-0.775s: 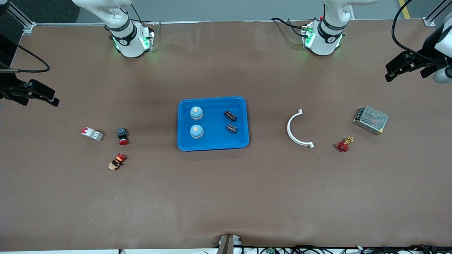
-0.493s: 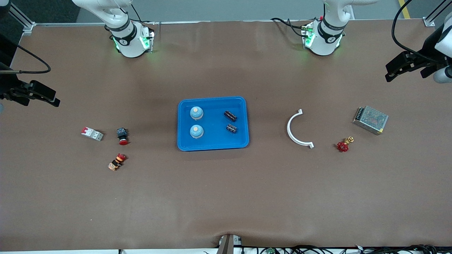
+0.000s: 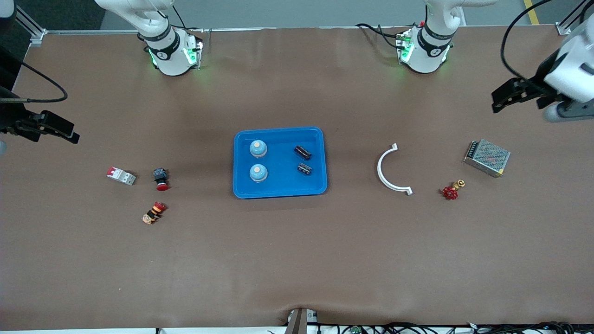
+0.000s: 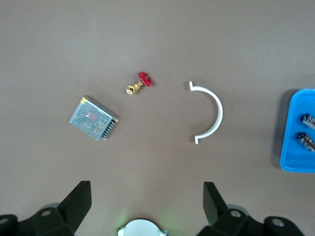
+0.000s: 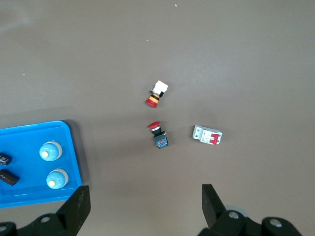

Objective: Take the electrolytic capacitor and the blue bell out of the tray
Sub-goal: 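Move the left gripper to the capacitors while the right gripper reaches the bells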

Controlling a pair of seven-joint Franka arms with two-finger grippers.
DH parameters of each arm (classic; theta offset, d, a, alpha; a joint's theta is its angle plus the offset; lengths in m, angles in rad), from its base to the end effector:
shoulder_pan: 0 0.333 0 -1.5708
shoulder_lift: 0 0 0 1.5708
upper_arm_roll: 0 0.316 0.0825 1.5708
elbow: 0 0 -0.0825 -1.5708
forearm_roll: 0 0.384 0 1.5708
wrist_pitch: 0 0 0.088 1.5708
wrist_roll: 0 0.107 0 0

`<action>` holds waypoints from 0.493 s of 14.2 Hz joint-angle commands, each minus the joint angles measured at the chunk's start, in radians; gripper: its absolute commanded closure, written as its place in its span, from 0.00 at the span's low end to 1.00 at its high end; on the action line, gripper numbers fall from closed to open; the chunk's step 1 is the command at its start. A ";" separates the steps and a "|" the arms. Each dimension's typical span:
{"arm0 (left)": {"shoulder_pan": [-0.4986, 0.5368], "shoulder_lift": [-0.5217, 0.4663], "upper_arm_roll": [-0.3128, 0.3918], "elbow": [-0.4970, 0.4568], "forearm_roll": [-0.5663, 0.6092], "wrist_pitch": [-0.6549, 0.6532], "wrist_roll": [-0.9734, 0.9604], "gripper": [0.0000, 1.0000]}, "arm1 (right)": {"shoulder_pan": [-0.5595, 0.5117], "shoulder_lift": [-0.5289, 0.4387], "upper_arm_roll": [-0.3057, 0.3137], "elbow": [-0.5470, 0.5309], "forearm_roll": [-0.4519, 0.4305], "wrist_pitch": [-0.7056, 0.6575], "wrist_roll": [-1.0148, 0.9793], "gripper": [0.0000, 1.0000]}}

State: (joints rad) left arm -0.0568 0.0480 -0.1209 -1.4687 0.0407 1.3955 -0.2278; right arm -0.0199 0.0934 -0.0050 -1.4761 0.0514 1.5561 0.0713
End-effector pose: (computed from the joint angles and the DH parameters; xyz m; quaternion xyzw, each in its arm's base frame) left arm 0.5434 -0.0908 0.6312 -0.9977 -0.0272 0.0557 0.0291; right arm 0.5820 -0.0088 0.6149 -0.9985 0.0479 0.0073 0.0253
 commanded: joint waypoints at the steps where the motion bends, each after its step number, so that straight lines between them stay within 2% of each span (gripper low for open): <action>1: -0.003 0.013 -0.069 -0.071 -0.030 0.048 -0.132 0.00 | -0.006 -0.007 0.005 -0.081 0.018 0.054 0.008 0.00; 3: -0.003 0.013 -0.150 -0.160 -0.030 0.133 -0.278 0.00 | -0.002 -0.009 0.006 -0.134 0.024 0.096 0.044 0.00; 7: -0.005 0.042 -0.331 -0.346 -0.033 0.394 -0.620 0.00 | 0.060 -0.009 0.008 -0.265 0.031 0.211 0.159 0.00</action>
State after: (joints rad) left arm -0.0693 0.0952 -0.3870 -1.7199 0.0279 1.6809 -0.7248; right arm 0.0049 0.1019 0.0024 -1.6707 0.0657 1.7150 0.1690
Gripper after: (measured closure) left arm 0.000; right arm 0.000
